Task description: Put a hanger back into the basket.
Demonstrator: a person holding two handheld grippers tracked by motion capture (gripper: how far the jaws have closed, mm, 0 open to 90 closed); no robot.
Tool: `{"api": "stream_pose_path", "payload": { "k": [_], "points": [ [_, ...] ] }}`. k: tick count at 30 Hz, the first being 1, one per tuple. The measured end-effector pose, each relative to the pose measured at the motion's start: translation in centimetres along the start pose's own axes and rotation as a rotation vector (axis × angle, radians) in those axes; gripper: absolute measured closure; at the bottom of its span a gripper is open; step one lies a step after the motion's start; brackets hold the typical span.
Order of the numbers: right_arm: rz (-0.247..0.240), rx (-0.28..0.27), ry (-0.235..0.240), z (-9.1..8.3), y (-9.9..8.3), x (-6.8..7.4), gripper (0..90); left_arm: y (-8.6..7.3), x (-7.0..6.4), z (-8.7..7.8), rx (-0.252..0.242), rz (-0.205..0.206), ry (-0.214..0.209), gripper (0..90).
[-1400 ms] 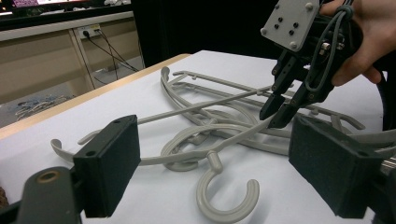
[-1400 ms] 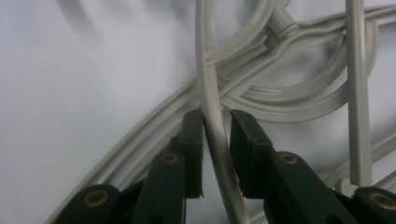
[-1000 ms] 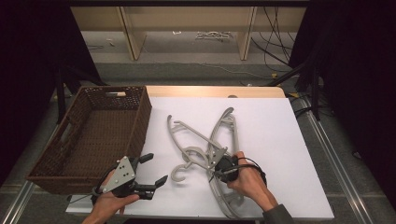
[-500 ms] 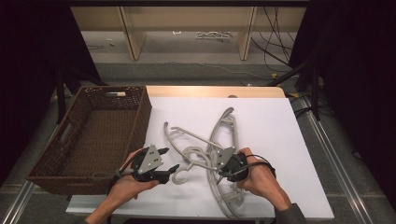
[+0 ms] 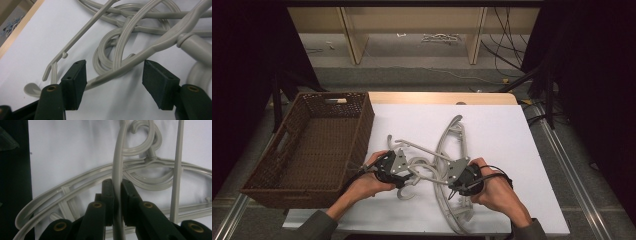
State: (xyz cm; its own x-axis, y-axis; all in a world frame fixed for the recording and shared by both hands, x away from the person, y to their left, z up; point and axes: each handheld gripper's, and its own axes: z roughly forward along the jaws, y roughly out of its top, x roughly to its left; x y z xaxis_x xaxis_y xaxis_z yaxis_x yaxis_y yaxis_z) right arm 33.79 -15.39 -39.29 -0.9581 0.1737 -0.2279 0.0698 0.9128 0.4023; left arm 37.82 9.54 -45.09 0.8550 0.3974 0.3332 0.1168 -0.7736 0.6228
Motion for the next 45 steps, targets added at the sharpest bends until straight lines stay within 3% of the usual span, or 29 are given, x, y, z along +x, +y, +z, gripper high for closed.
{"api": "stream_pose_path", "payload": {
  "k": [4, 5, 6, 8, 10, 11, 15, 19, 20, 21, 23, 24, 25, 26, 27, 28, 29, 31, 33, 34, 35, 37, 38, 40, 45],
  "points": [
    [-0.004, 0.000, 0.003, 0.0, 0.0, 0.0, 82.2, 0.6, 0.0, 0.8, 0.006, 0.053, -0.039, 45.2],
    [-0.005, -0.005, 0.007, -0.1, -0.1, -0.1, 82.2, 0.7, 0.0, 0.9, 0.004, 0.070, -0.052, 54.1],
    [0.001, -0.004, 0.004, -0.1, -0.2, -0.1, 82.2, 0.7, 0.0, 0.9, 0.004, 0.070, -0.052, 55.9],
    [0.001, -0.010, 0.002, -0.2, -0.3, -0.2, 82.2, 1.0, -0.1, 0.6, 0.006, 0.133, -0.045, 58.2],
    [0.003, -0.020, 0.004, -0.2, -0.5, -0.4, 82.1, 1.3, -0.2, 0.3, 0.012, 0.165, -0.038, 61.9],
    [-0.005, -0.027, -0.003, -0.3, -0.7, -0.6, 81.9, 1.6, -0.4, 0.1, 0.018, 0.209, -0.034, 64.7],
    [-0.019, -0.047, -0.038, -0.5, -1.1, -0.9, 80.8, 1.9, -0.2, -0.4, 0.014, 0.236, -0.030, 66.8],
    [-0.011, -0.072, -0.091, -1.1, -1.6, -1.6, 78.4, 2.6, 0.1, -1.5, -0.006, 0.288, 0.007, 69.0],
    [-0.004, -0.083, -0.099, -1.2, -1.7, -1.7, 77.6, 2.8, 0.1, -1.6, -0.020, 0.283, 0.011, 69.5],
    [-0.009, -0.089, -0.121, -1.4, -1.9, -2.0, 76.6, 2.9, 0.2, -1.9, -0.036, 0.314, 0.032, 70.4],
    [-0.003, -0.088, -0.125, -1.5, -1.9, -2.2, 75.8, 3.0, 0.2, -2.0, -0.046, 0.319, 0.032, 71.1],
    [0.035, -0.096, -0.169, -1.5, -2.1, -2.3, 72.8, 3.1, 0.3, -2.3, -0.073, 0.290, -0.001, 72.7],
    [0.047, -0.089, -0.188, -1.5, -2.2, -2.5, 71.2, 3.2, 0.3, -2.5, -0.076, 0.299, 0.002, 73.4],
    [0.047, -0.089, -0.188, -1.5, -2.2, -2.5, 71.2, 3.2, 0.3, -2.5, -0.076, 0.299, 0.002, 74.2],
    [0.115, -0.105, -0.203, -1.4, -2.3, -2.6, 62.7, 3.5, 0.3, -2.8, -0.086, 0.300, -0.007, 75.4],
    [0.115, -0.105, -0.203, -1.4, -2.3, -2.6, 62.7, 3.5, 0.3, -2.8, -0.086, 0.300, -0.007, 75.9],
    [0.132, -0.108, -0.211, -1.4, -2.3, -2.7, 62.6, 3.7, 0.5, -3.1, -0.105, 0.276, -0.013, 75.9],
    [0.188, -0.146, -0.231, -1.5, -2.4, -2.9, 51.2, 3.7, 0.8, -3.5, -0.142, 0.222, -0.051, 77.9],
    [0.184, -0.151, -0.245, -1.7, -2.5, -3.1, 51.0, 3.9, 0.8, -4.0, -0.141, 0.228, -0.051, 78.1],
    [0.216, -0.180, -0.239, -1.8, -2.4, -3.0, 50.5, 4.0, 0.8, -4.0, -0.136, 0.224, -0.058, 78.4],
    [0.218, -0.186, -0.239, -2.0, -2.5, -3.0, 47.9, 4.2, 0.7, -4.1, -0.151, 0.193, -0.067, 78.4],
    [0.227, -0.190, -0.251, -2.1, -2.5, -3.0, 46.1, 4.3, 0.7, -4.2, -0.158, 0.192, -0.070, 78.8],
    [0.273, -0.226, -0.278, -2.3, -2.5, -3.1, 42.0, 4.4, 0.8, -4.4, -0.163, 0.149, -0.087, 78.9],
    [0.289, -0.240, -0.285, -2.5, -2.5, -3.1, 40.7, 4.4, 1.0, -4.5, -0.165, 0.138, -0.087, 79.0],
    [0.369, -0.353, -0.357, -3.5, -2.2, -2.9, 33.3, 4.6, 1.6, -5.3, -0.180, 0.043, -0.105, 79.2]
  ]
}}
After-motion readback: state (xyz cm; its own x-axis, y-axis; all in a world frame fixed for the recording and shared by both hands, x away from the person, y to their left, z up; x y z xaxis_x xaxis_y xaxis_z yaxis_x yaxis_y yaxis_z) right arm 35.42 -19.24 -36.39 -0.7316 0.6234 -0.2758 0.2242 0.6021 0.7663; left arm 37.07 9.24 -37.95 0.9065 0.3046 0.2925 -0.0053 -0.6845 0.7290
